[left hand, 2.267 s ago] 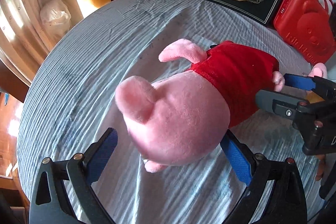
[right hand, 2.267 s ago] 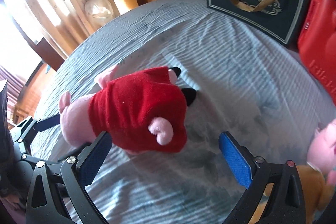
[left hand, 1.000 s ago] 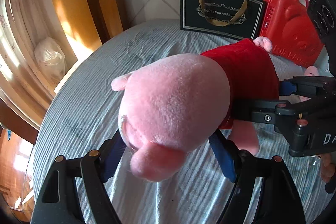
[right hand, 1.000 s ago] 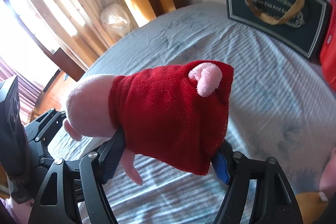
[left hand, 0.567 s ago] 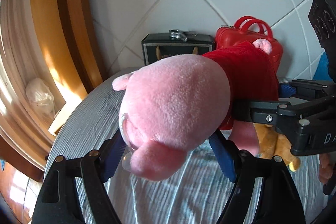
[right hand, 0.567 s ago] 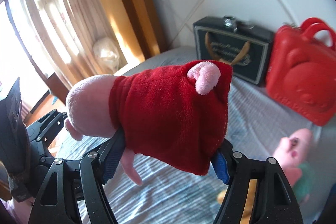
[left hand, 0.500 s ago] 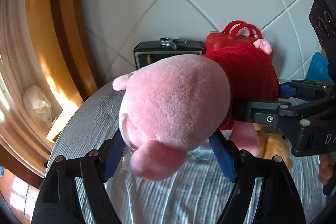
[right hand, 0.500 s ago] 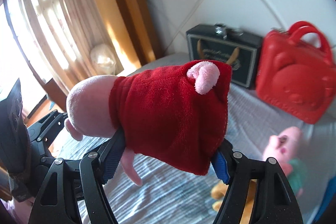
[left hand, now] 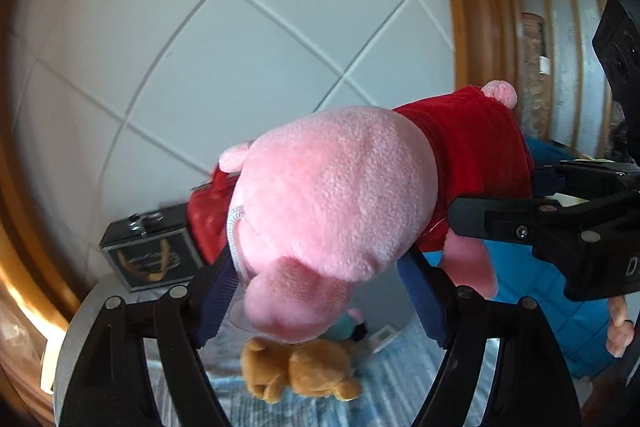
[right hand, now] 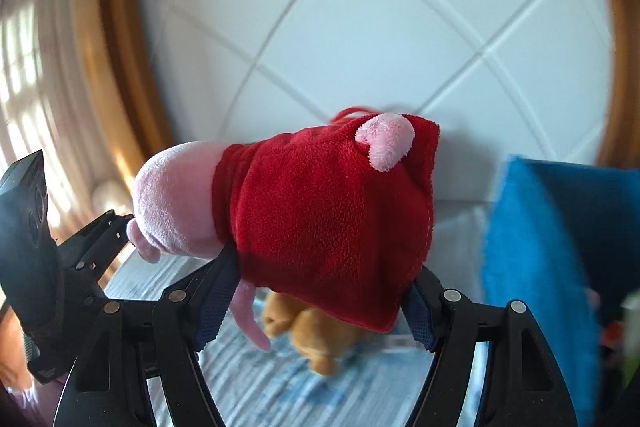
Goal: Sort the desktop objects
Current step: 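Lift the pig plush with both tools and carry it over the bin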
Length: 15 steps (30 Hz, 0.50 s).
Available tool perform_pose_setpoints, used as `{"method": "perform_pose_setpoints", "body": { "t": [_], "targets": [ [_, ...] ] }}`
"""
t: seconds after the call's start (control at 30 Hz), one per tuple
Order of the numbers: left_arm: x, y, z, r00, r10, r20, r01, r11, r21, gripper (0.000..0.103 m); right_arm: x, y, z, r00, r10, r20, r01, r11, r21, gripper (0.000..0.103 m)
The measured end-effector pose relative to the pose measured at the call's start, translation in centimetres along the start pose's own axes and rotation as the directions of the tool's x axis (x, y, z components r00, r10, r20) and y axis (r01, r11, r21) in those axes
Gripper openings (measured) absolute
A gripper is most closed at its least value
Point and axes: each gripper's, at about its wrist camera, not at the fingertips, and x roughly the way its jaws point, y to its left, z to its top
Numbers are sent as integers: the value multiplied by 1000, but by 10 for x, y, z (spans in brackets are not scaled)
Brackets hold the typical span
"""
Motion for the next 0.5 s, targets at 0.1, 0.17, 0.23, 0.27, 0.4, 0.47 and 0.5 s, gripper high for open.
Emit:
{"method": "perform_pose_setpoints", "body": {
  "t": [0.1, 0.17, 0.23, 0.27, 0.4, 0.47, 0.5],
  "targets": [
    [2, -64, 22, 994, -108, 30, 106, 992, 63, 78, -49, -40, -8, 995, -97, 28, 96, 994, 44, 74],
    [4, -110, 32, 983, -183, 33, 179, 978, 104, 78, -83, -71, -17, 985, -168, 36, 164, 983, 78, 74],
    [7, -149, 36, 968, -249, 21, 244, 961, 129, 78, -117, -103, -31, 971, -237, 25, 232, 965, 124, 74],
    [8, -173, 37, 958, -288, 10, 284, 948, 144, 78, -134, -118, -40, 962, -273, 16, 268, 953, 144, 74],
    [24, -259, 36, 926, -374, -48, 376, 905, 199, 78, -173, -167, -67, 934, -356, -30, 354, 913, 202, 74],
    [37, -296, 36, 917, -386, -97, 398, 892, 214, 78, -186, -198, -82, 923, -379, -66, 383, 891, 244, 74],
    [44, -312, 38, 916, -379, -128, 399, 891, 216, 78, -187, -206, -85, 921, -382, -77, 389, 886, 253, 74]
  ]
}}
